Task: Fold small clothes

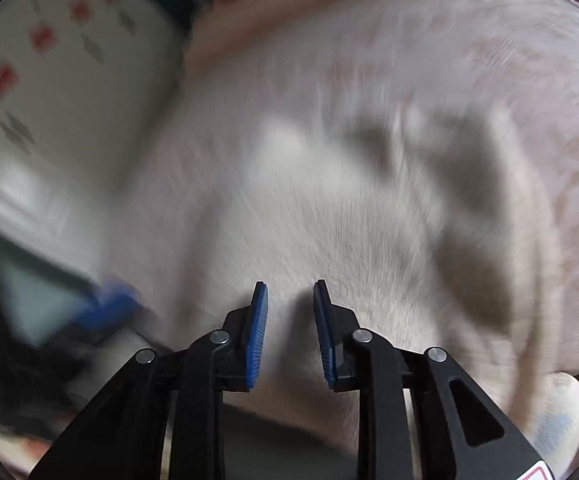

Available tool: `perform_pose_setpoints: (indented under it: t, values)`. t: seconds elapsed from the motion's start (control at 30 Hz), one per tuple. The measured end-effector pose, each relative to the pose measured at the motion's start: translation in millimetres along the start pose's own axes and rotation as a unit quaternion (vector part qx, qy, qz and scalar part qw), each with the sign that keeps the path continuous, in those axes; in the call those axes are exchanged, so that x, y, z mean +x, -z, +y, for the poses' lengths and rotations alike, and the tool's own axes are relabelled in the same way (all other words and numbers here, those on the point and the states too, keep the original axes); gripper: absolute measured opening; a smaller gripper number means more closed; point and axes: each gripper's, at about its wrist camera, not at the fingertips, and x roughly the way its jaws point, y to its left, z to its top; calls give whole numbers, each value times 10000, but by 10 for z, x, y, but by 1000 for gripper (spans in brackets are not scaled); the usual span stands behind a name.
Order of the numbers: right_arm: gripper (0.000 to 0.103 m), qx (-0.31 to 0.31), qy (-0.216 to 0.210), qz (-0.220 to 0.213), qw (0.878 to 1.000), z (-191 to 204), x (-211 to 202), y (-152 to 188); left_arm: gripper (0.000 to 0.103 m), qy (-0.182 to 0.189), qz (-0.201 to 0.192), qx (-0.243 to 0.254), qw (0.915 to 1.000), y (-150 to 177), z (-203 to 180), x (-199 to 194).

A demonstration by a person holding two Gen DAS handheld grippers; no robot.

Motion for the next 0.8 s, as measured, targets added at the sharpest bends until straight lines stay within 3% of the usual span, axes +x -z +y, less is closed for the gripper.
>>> perform_pose_setpoints:
  t: [0.07,0.13,0.23,0.33,0.37,0.4,0.5,0.53,0.6,0.67,0.73,0.8]
  values:
    - [17,-92,161,-29,9998,52,70,38,61,-172,50,21,9998,32,98,-12]
    - [17,-108,230,-214,9994,237,-176,-23,61,-369,1,68,9993,79,189,-56]
    - [17,-626,-77,-491,9968,597,-475,-37,61,-522,31,-75,9986,145,367,-94]
    - [15,-1045,58,129,9944,753,-78,97,61,-512,149,-321,9981,170,480,-27]
    - [11,-1107,327,366,9926,706,207,168,61,-505,158,-341,9980,168,487,-16]
    - [10,-1060,230,370,9934,631,347,203,61,-504,157,-350,9980,166,483,-10]
    - [12,-559,-182,159,9981,550,81,57,68,-536,53,-239,9983,126,444,-67]
    - [13,-498,-145,-170,9985,512,-139,-17,73,-538,-36,-229,9983,105,444,-107]
    - [30,-392,334,-746,9959,322,-507,-147,76,-432,-162,-275,9986,83,434,-147]
    - [42,-57,769,-987,9921,1,-672,-238,76,-387,-165,-284,9987,42,398,-115]
    - [43,467,1131,-980,9876,-440,-677,-350,76,-293,-141,-251,9992,-7,299,-51]
    - [46,789,1087,-755,9881,-718,-554,-419,76,-231,-133,-169,9995,-30,169,1]
